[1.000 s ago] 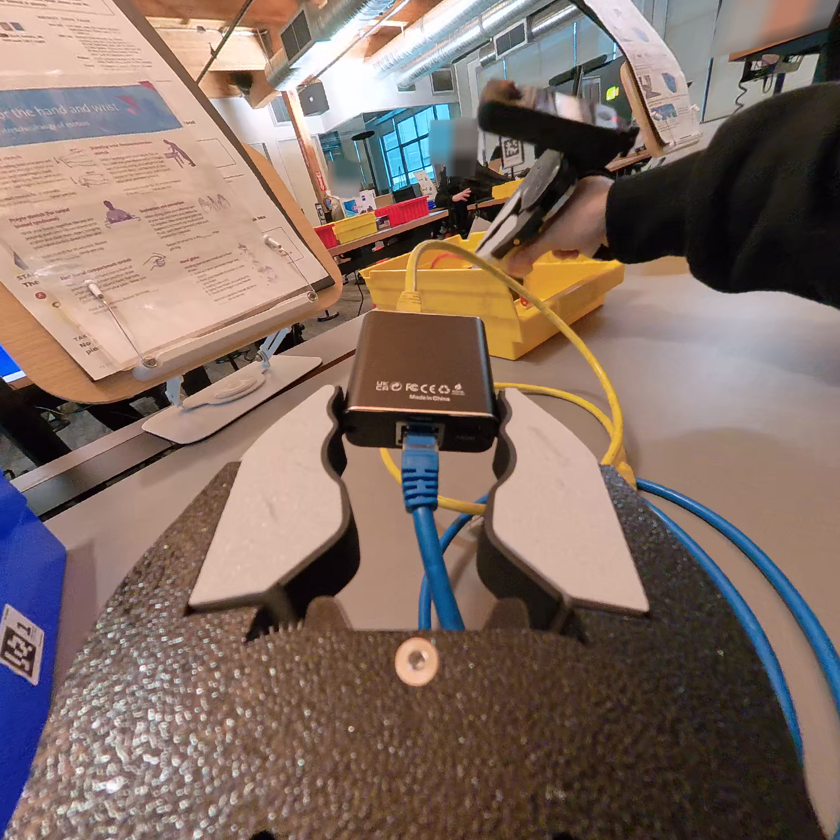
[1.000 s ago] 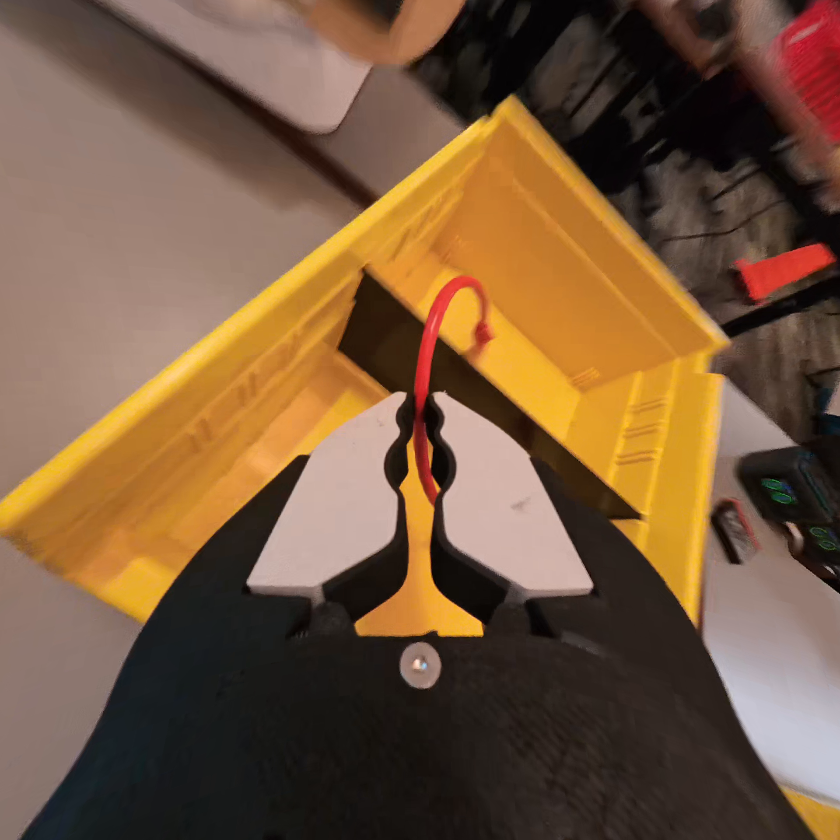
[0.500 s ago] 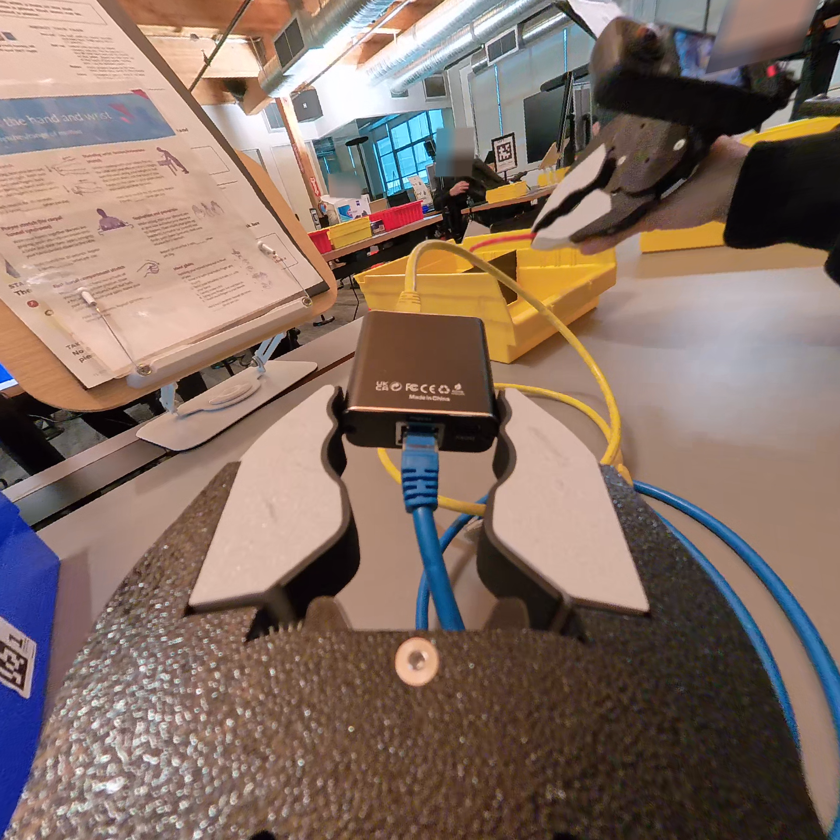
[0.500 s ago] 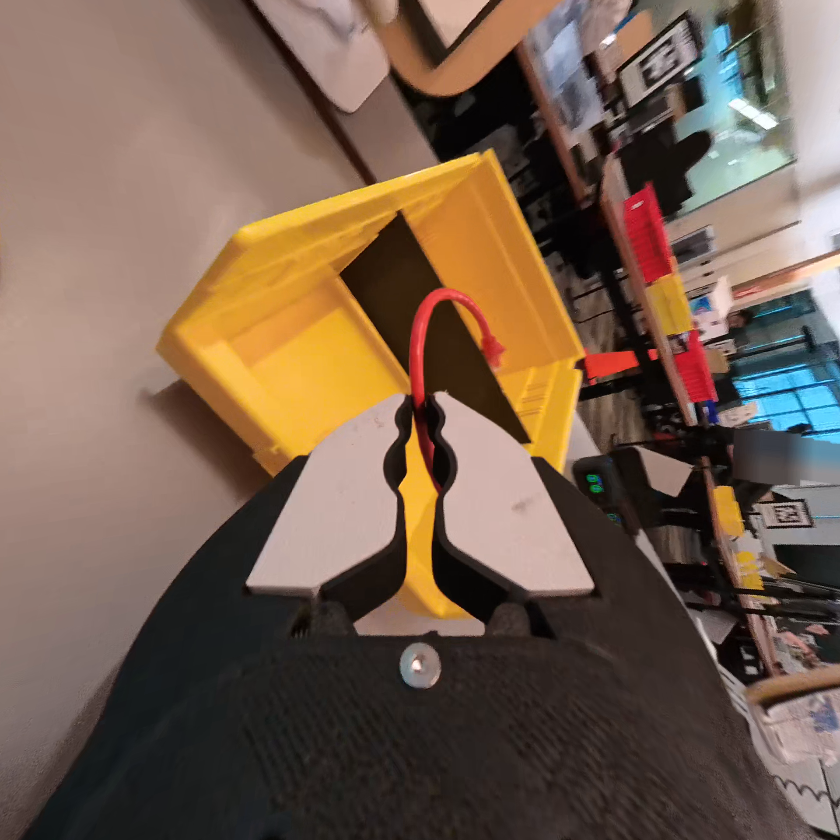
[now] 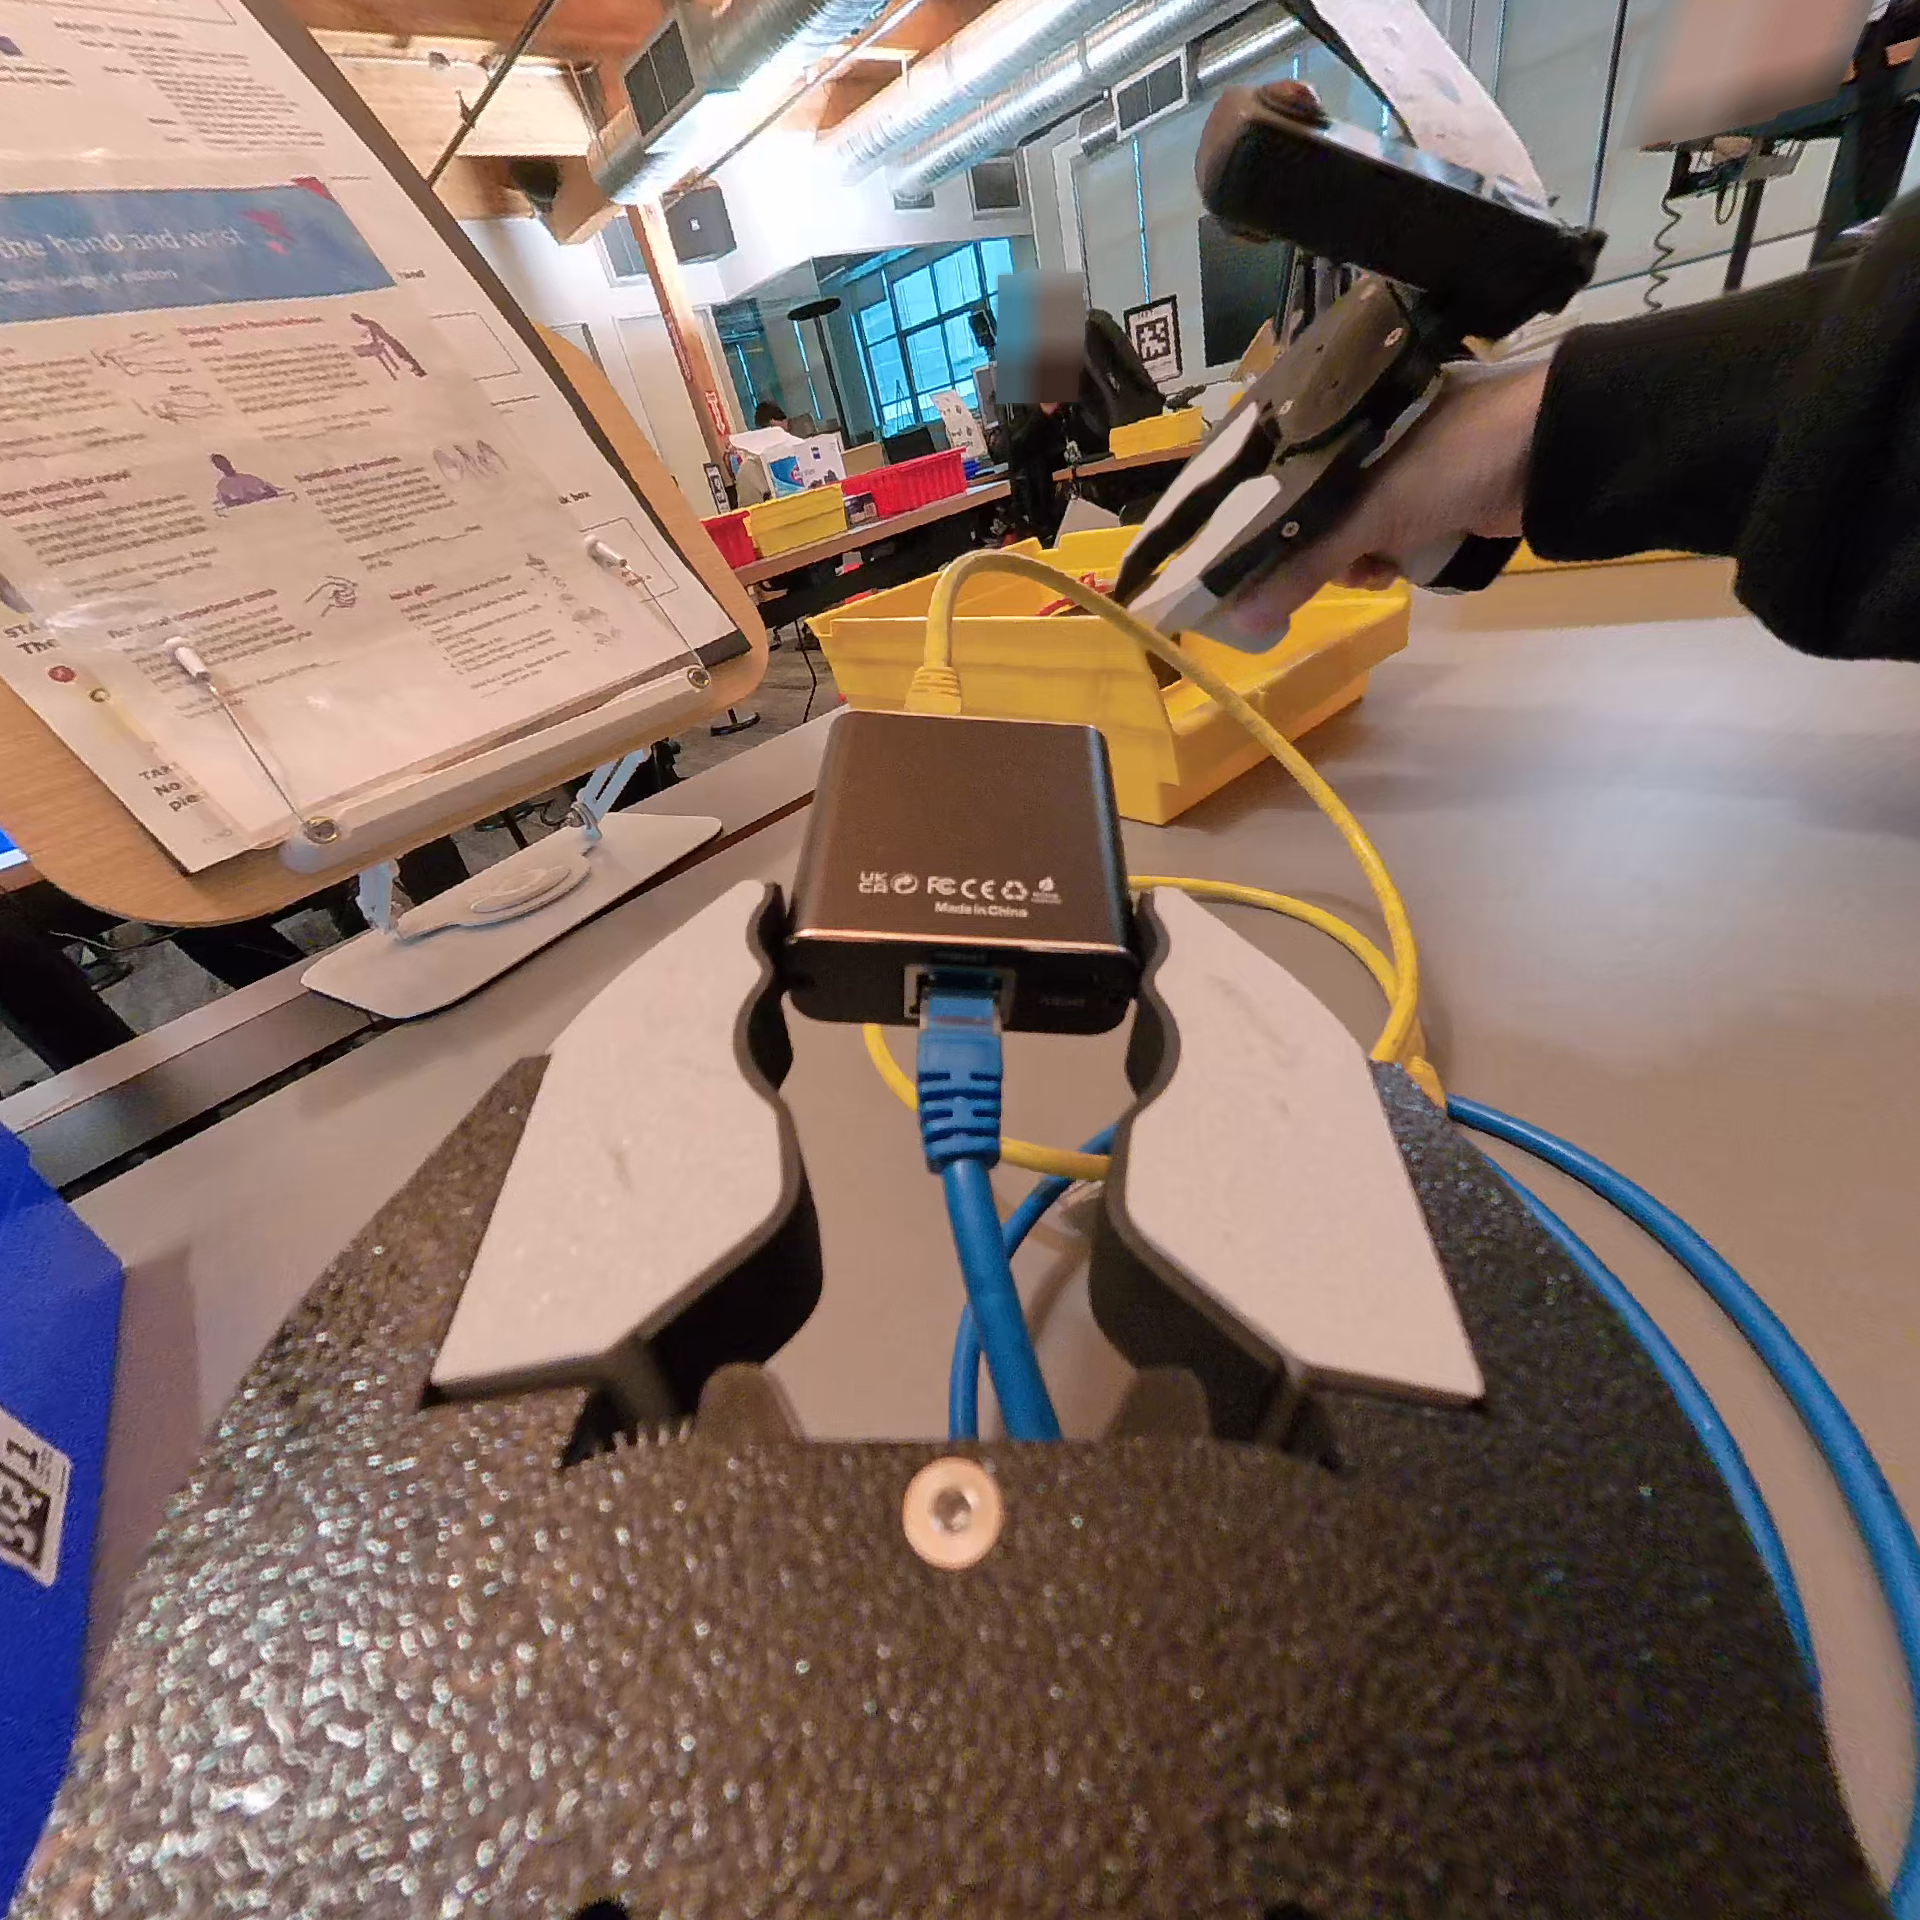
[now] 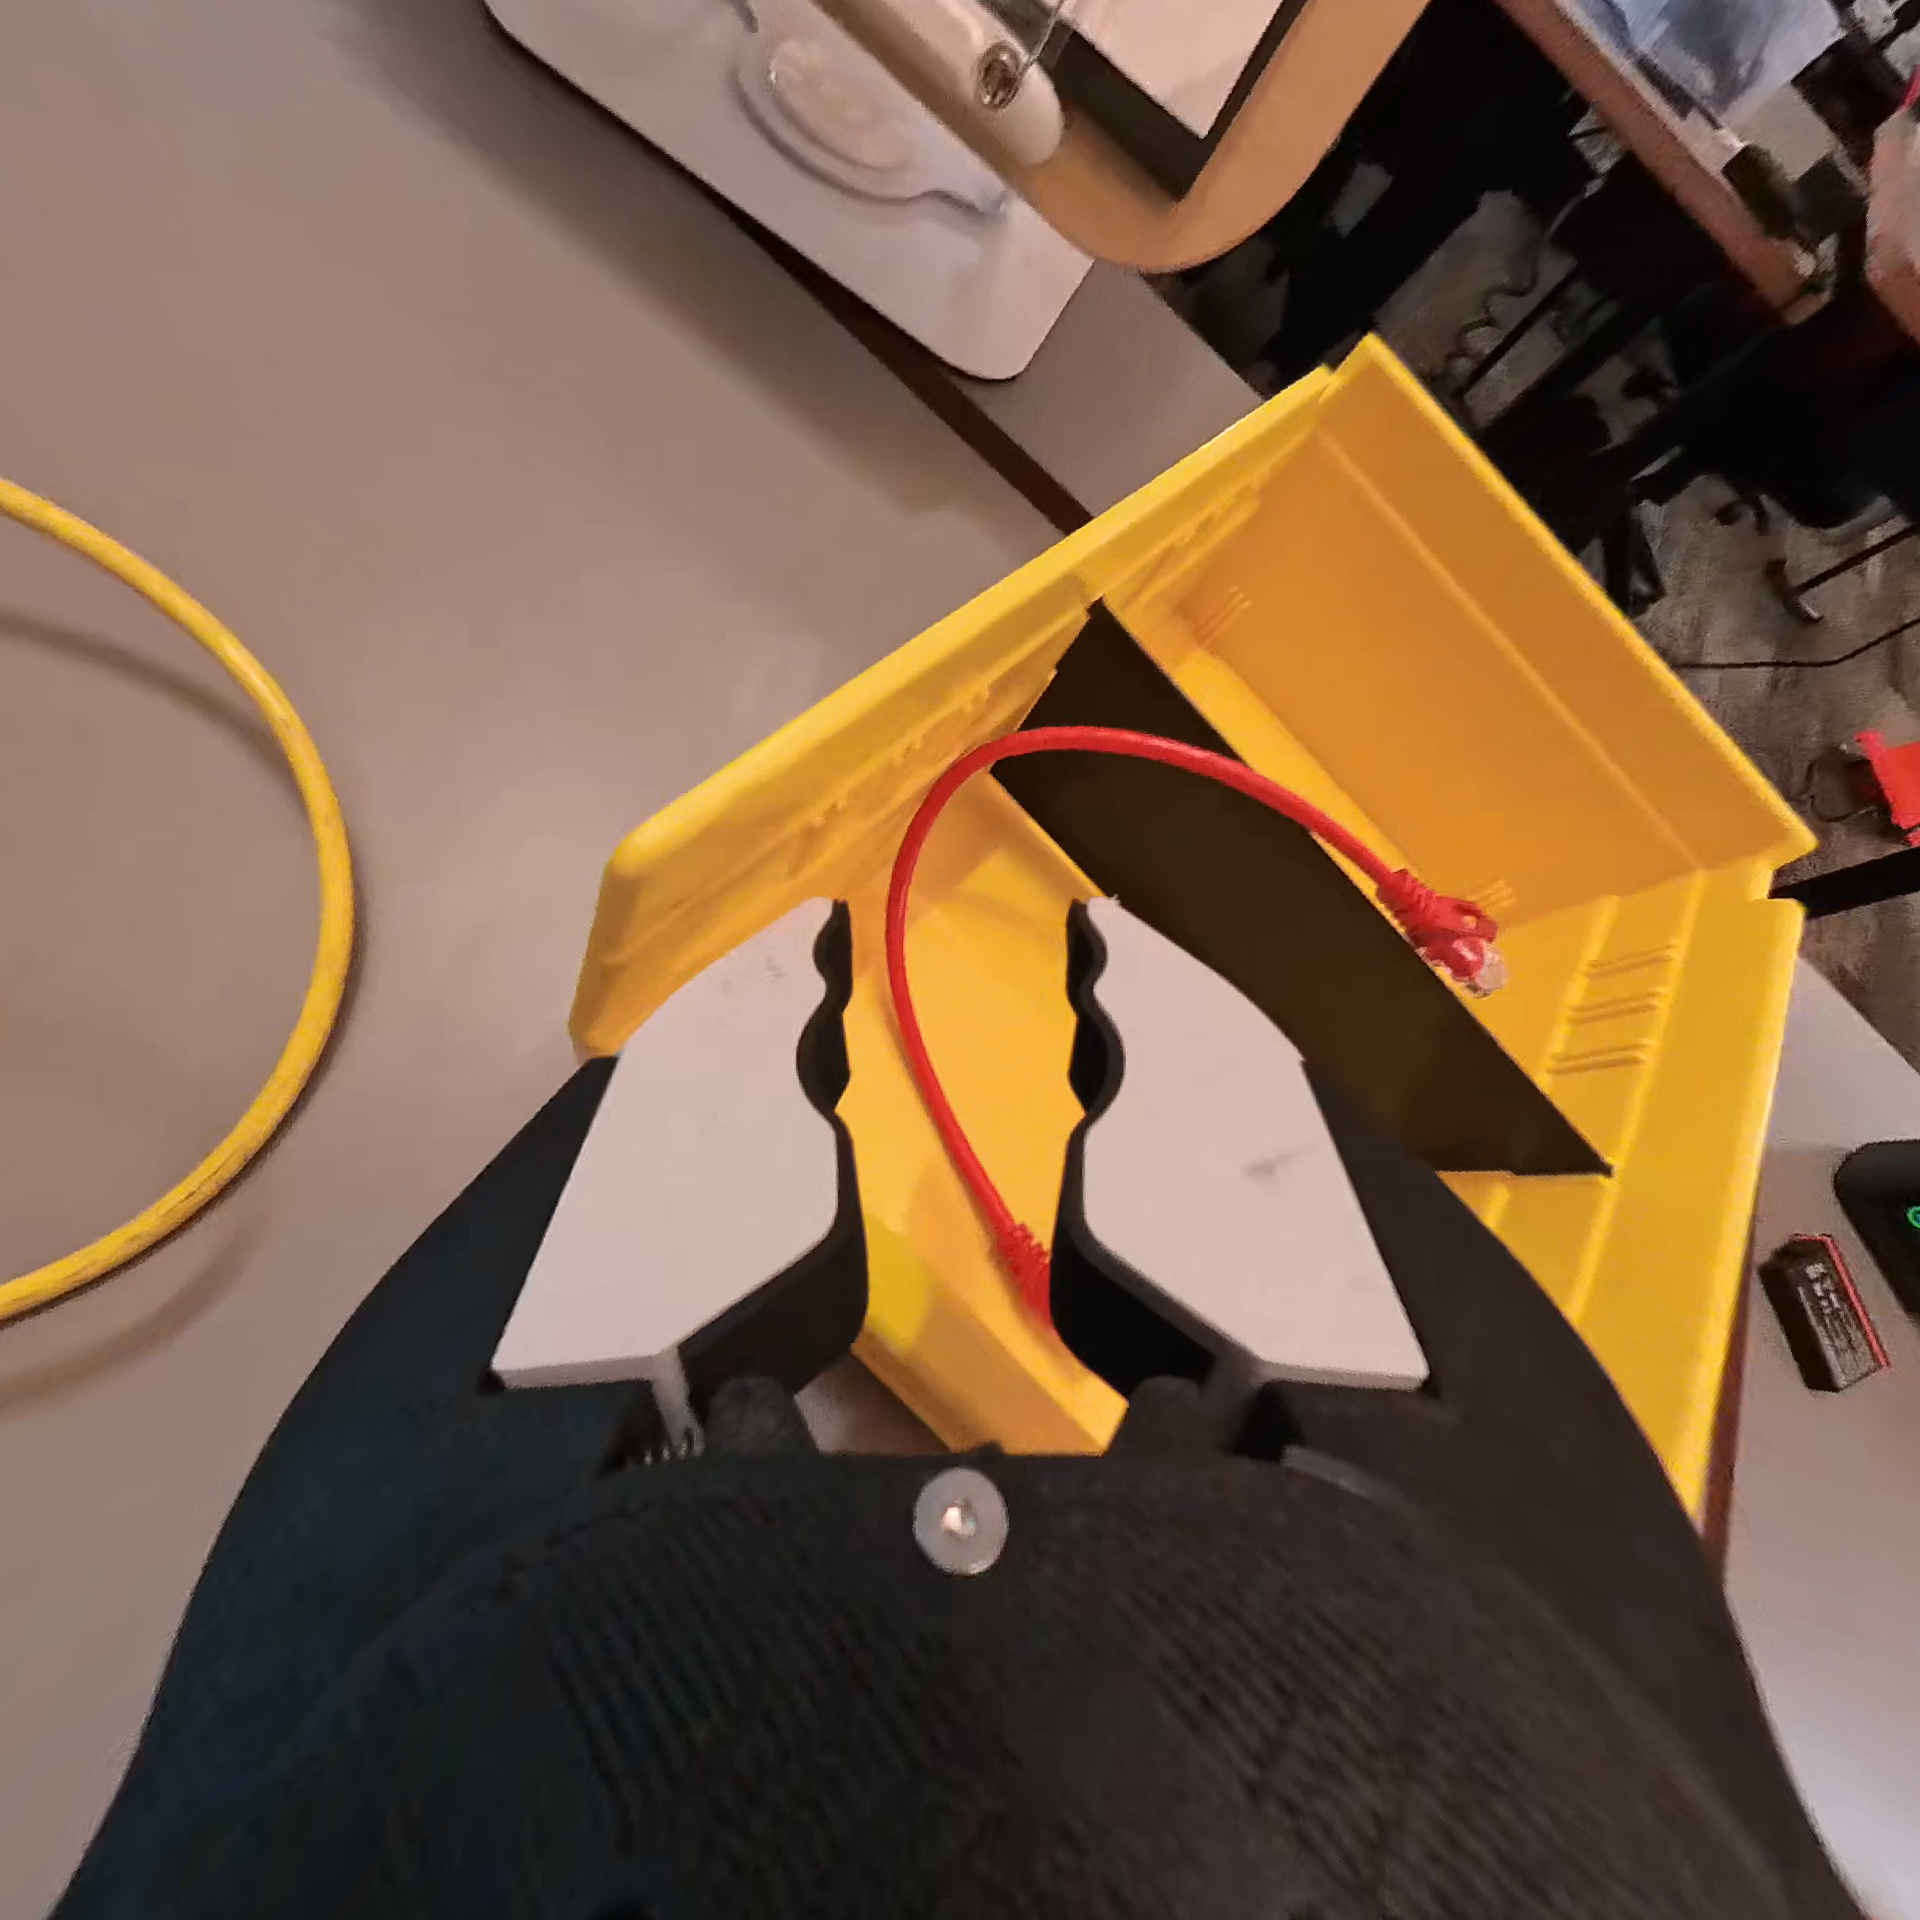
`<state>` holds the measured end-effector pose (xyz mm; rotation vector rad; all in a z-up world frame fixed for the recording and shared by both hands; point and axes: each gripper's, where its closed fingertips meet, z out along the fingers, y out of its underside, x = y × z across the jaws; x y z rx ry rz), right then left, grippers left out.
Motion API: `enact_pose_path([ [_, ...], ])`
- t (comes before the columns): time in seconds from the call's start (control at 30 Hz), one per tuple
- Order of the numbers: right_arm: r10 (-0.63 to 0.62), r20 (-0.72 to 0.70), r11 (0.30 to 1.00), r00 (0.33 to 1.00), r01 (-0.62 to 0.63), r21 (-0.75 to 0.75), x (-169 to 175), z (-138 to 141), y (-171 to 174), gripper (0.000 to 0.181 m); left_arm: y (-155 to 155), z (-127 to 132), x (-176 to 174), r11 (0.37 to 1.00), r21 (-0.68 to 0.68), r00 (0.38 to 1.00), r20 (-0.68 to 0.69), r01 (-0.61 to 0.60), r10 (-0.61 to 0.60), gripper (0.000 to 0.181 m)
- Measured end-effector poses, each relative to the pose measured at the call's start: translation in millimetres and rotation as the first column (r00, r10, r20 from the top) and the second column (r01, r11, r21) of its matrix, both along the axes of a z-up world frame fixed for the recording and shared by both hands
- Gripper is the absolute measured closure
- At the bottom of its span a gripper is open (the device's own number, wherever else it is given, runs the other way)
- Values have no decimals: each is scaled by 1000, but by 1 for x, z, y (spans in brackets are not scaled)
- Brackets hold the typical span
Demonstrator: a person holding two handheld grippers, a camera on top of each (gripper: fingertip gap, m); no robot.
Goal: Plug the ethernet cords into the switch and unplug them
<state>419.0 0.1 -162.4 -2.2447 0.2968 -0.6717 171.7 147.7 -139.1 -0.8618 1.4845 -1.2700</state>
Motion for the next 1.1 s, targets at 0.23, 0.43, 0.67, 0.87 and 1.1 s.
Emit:
enact_pose_path([
  [0.23, -127, 215, 944, 968, 184, -274, 71, 8, -29, 140, 2, 0, 0, 1000, -5, 1000, 0, -4, 4, 118],
  [0.43, 20, 251, 945, 968, 63, -320, 82, 4, -22, 140, 1, 0, -1, 1000, -28, 1000, -7, 8, -8, 118],
  [0.67, 48, 174, 937, 984, 16, -349, 109, -8, -14, 152, 3, -2, 1, 999, -32, 1000, -17, 3, -4, 118],
  [0.87, 108, 223, 894, 969, 3, -447, 110, -14, -9, 164, 2, -3, 1, 999, -38, 1000, -25, 11, -12, 118],
  [1.1, -5, 223, 899, 975, 102, -426, 89, -7, -24, 173, 2, -2, 0, 999, -49, 1000, -22, 12, -13, 119],
])
